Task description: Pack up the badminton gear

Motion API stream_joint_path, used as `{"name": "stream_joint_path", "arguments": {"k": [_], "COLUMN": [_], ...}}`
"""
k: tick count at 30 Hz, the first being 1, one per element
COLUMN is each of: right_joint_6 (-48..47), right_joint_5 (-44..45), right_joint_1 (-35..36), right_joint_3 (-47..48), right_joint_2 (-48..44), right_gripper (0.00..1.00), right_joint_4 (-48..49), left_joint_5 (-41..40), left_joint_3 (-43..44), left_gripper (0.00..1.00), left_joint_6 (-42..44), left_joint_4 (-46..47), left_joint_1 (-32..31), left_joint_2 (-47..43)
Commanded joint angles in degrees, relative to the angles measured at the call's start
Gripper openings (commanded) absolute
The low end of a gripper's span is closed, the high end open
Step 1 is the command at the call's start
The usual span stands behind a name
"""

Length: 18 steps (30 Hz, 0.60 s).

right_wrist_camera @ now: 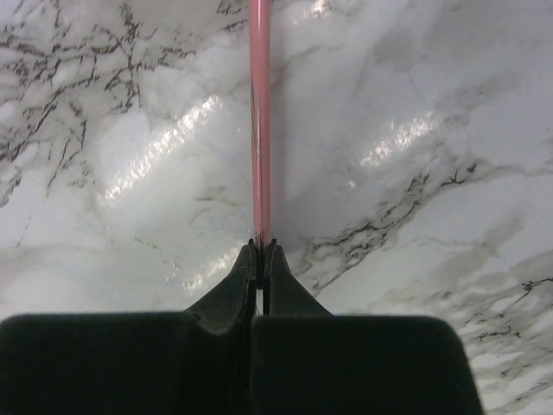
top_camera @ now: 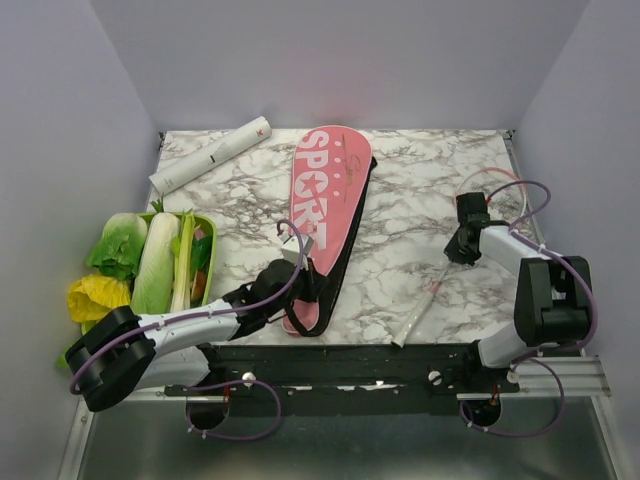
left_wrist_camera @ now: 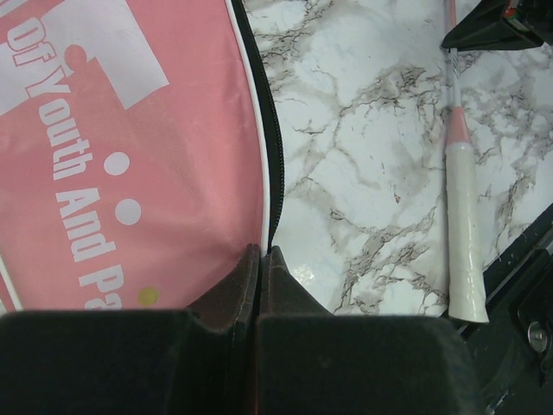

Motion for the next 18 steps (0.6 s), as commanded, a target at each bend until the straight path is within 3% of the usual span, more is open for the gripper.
{"name": "stream_joint_path", "arguments": {"k": [1, 6, 11, 18], "right_joint_6": [-2.65, -4.32, -4.76, -6.7], "right_joint_5": [-5.37, -8.27, -10.47, -16.63], "right_joint_1": [1.01, 6.1, 14.88, 20.78], "right_joint_3": [-3.66, -4.11, -2.7, -4.72], "right_joint_2": [-7.38, -17.31, -21.55, -27.97], "right_gripper": [0.01, 0.01, 0.01, 0.01], "right_joint_4": [2.27, -1.94, -9.49, -15.83], "left_joint_5": [0.7, 1.04, 0.26, -3.96], "left_joint_3": [1.49, 4.12, 5.09, 7.55], "left_gripper": [0.0, 0.0, 0.0, 0.0], "left_joint_6": [0.9, 1.86, 1.95, 2.3], "left_joint_4": [0.86, -1.08, -2.93, -7.23], "left_joint_1": [0.39, 0.57, 0.74, 1.01], "left_joint_2": [-0.28, -0.45, -1.94, -5.28]}}
